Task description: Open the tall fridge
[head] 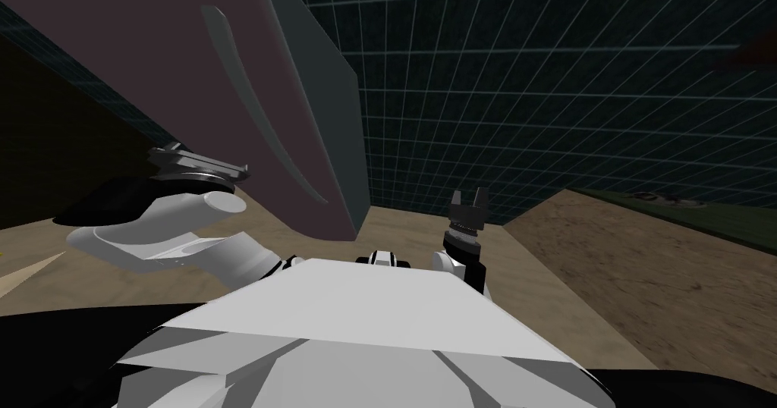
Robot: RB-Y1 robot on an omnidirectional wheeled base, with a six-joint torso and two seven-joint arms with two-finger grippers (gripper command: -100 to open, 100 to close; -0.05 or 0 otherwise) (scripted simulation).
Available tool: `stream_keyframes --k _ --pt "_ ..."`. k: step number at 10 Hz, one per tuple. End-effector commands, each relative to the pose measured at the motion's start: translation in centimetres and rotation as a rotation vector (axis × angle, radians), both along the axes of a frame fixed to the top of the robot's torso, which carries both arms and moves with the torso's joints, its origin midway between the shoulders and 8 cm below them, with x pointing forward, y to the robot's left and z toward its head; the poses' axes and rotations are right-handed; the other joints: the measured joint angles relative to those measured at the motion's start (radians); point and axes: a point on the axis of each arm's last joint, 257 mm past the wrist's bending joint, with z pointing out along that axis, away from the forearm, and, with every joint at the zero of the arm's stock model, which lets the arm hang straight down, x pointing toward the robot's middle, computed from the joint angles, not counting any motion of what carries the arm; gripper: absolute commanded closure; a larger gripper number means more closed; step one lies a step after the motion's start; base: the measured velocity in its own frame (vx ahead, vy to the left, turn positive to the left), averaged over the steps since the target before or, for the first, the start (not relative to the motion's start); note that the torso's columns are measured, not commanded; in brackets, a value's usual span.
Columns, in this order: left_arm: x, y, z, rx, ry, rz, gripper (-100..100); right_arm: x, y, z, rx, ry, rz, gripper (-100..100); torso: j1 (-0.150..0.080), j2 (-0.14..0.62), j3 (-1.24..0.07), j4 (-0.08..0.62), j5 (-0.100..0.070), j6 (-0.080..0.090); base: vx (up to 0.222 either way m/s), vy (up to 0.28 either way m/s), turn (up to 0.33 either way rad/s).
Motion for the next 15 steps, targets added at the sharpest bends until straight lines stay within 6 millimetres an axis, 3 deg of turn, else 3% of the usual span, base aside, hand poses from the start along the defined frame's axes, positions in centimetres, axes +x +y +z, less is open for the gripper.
stream_keyframes --k 1,12,15 --pt "-0.2 0.6 -0.4 -0.052 -0.004 -0.004 -100 0.0 0.0 0.0 0.000 0.000 0.000 0 -0.001 0.000 0.000 0.000 0.000 0.000 0.040 -0.078 -0.006" --pt "-0.7 2.6 -2.2 -0.324 -0.053 -0.053 -100 0.0 0.0 0.0 0.000 0.000 0.000 0 0.000 0.000 0.000 0.000 0.000 0.000 0.062 -0.091 -0.040" --pt "-0.9 2.6 -1.8 -0.309 -0.052 -0.047 -100 0.0 0.0 0.0 0.000 0.000 0.000 0 0.004 -0.001 0.000 0.000 0.001 0.000 0.038 0.029 -0.021"
